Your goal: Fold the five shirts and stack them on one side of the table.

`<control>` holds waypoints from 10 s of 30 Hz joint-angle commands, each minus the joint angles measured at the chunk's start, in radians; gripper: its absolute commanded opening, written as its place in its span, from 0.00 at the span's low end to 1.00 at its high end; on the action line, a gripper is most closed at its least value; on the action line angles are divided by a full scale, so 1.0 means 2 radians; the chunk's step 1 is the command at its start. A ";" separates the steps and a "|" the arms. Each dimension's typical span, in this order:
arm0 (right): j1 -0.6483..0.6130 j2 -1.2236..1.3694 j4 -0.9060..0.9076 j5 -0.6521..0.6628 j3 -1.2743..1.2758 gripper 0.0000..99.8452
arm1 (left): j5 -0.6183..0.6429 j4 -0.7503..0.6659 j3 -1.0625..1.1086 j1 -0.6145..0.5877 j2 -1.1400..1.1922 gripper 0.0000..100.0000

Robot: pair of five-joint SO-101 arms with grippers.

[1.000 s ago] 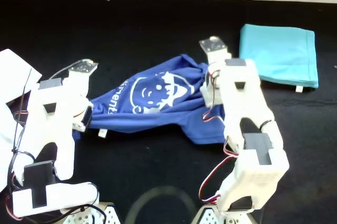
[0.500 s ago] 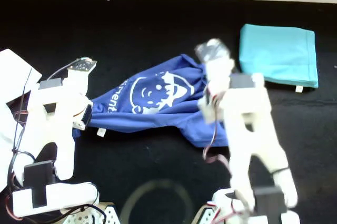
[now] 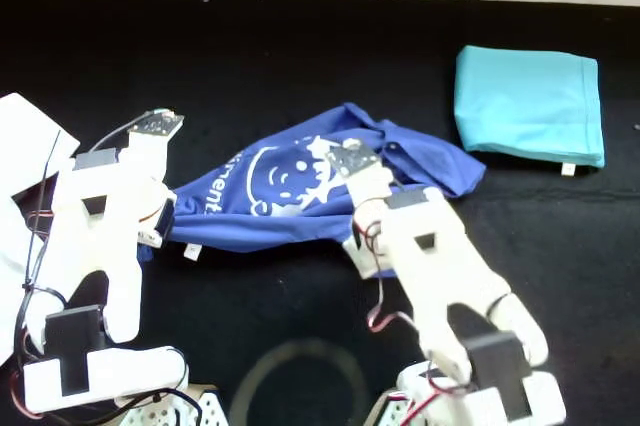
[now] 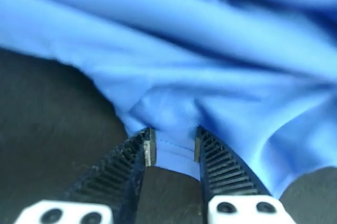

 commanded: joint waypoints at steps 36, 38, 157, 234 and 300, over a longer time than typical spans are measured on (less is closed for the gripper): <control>-0.119 -0.154 0.127 -0.003 -0.016 0.13 | 0.000 0.017 -0.066 -0.102 -0.009 0.01; -0.092 -0.201 0.147 -0.003 -0.017 0.13 | 0.000 0.017 -0.068 -0.100 -0.009 0.01; 0.241 -0.105 0.203 0.022 -0.403 0.01 | 0.213 -0.202 0.039 0.156 -0.082 0.17; 0.203 -0.106 0.202 0.018 -0.358 0.01 | 0.280 -0.124 -0.296 0.114 0.226 0.01; 0.187 -0.185 0.187 0.022 -0.284 0.01 | 0.169 0.127 -0.244 0.056 0.226 0.20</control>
